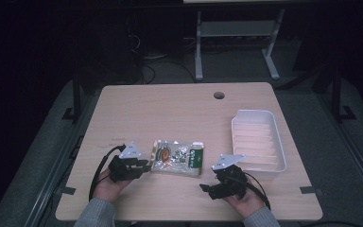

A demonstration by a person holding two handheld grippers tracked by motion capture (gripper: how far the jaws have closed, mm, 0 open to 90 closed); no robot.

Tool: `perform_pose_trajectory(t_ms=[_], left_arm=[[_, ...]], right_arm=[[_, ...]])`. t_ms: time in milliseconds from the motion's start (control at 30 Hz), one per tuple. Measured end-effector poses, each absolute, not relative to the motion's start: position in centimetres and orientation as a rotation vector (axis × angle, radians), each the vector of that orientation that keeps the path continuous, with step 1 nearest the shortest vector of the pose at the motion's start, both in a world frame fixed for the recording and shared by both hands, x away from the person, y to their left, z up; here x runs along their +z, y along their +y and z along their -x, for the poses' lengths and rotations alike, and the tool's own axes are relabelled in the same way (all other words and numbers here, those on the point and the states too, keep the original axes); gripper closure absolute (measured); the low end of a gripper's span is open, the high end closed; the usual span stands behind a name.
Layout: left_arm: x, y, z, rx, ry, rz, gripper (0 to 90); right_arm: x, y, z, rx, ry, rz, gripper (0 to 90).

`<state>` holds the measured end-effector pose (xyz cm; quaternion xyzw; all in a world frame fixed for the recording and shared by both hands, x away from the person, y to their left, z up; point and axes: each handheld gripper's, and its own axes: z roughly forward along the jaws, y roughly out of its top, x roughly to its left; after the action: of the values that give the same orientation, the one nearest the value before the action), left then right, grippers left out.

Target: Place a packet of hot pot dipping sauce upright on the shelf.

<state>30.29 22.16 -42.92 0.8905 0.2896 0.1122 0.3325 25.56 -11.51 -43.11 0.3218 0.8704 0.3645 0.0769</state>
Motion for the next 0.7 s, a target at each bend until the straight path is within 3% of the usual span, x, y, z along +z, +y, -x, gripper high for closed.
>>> perform_pose_trajectory(t_ms=[300, 700], left_arm=[[-43.6, 20.4, -32.5, 0.265, 0.784, -2.372, 78.1], [-44.6, 19.0, -33.9, 0.212, 0.795, -2.461, 79.5]], right_arm=[[-43.2, -9.9, -27.9, 1.058, 2.590, -1.088, 25.1], [-44.0, -7.8, -31.3, 0.983, 2.561, -1.255, 25.6]])
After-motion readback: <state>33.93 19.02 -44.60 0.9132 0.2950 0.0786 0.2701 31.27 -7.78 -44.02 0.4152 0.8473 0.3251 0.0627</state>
